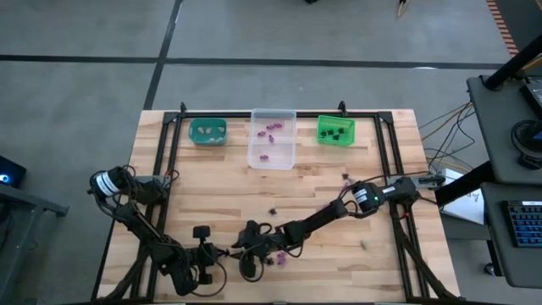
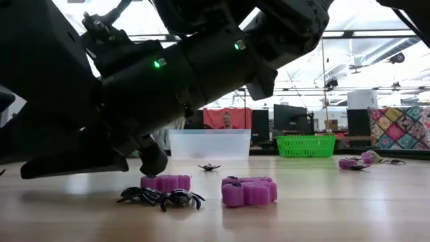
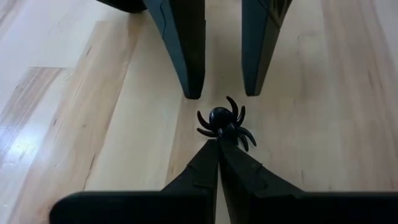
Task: Sort Halloween decoration
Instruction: Put the black spider toy into the green bin
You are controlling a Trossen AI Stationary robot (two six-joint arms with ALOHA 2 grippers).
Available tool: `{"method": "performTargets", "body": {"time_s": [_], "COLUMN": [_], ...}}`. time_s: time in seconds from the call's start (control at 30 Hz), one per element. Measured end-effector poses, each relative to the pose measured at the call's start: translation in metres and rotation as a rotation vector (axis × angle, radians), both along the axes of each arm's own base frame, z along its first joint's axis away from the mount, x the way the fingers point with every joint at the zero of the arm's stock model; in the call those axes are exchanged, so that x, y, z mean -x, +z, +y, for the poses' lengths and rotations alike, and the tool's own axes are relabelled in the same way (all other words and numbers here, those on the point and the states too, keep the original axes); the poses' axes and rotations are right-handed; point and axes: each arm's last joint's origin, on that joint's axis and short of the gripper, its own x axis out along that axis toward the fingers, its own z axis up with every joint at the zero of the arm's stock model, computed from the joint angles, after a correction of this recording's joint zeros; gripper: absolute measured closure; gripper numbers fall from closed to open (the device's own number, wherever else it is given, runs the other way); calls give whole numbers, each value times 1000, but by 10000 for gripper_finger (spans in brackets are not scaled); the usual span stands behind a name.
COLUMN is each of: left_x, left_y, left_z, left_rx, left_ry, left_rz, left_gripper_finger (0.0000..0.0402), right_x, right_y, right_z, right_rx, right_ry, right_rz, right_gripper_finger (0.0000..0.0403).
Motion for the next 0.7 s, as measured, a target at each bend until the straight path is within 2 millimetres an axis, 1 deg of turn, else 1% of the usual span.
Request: {"method": "performTargets", "body": {"time_s": [0.27,0.47,0.7], "left_x": [-2,-3,-5], "left_y": [0,1,3], "left_z": [-1,-1,-1], "left_rx": [13,32,36], "left_ry": [15,43,100], "left_rz": [-34,-55,-150], "left_gripper_finger": [401,401,401], "right_x": [-1,-2,-4], "right_y": [-1,0,1], "right_z": [1,1,2], "right_rx": [-6,1,54], "right_ry": [6,19,37], "right_rz": [10,15,61], "right_gripper_finger": [255,267,273]}}
